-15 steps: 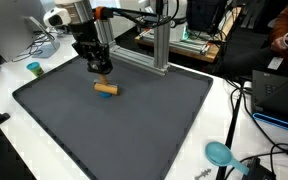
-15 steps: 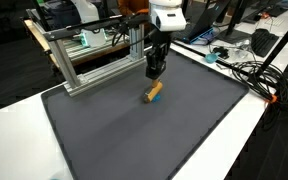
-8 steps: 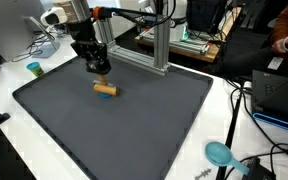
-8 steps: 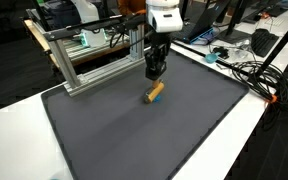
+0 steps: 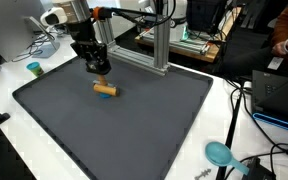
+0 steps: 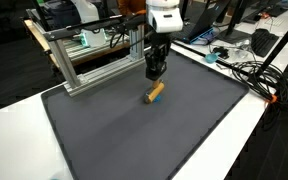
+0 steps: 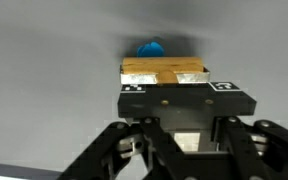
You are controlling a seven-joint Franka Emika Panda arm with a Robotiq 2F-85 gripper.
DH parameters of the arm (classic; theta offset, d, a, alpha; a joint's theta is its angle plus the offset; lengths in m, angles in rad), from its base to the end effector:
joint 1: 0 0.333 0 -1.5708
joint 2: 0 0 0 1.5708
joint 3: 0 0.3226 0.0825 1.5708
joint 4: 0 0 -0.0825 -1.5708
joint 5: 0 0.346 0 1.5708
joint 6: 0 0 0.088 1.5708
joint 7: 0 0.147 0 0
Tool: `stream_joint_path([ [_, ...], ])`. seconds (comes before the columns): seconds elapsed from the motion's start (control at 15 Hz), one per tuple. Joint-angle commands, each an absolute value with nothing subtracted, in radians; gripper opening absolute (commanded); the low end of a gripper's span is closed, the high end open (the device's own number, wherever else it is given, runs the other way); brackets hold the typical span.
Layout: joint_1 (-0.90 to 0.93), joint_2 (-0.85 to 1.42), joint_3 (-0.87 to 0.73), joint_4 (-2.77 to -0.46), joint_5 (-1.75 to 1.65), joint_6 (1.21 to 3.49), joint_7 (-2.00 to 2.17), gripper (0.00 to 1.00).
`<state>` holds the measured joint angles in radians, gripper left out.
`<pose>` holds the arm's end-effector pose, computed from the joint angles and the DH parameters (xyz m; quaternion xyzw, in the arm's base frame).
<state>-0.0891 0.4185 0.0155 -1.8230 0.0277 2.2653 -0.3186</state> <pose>0.6187 -0.0447 0.2990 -0.9934 -0.1128 -0.0144 0.0113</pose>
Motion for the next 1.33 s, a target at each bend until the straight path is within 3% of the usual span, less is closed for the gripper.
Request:
stream_joint_path([
  [0.0,-0.097,0.489,0.03,-1.801,0.058,2.339,-0.317,0.23],
  [1.27,-0.09,0.504,0.022,-1.793,0.07,2.38,-0.206,0.23],
])
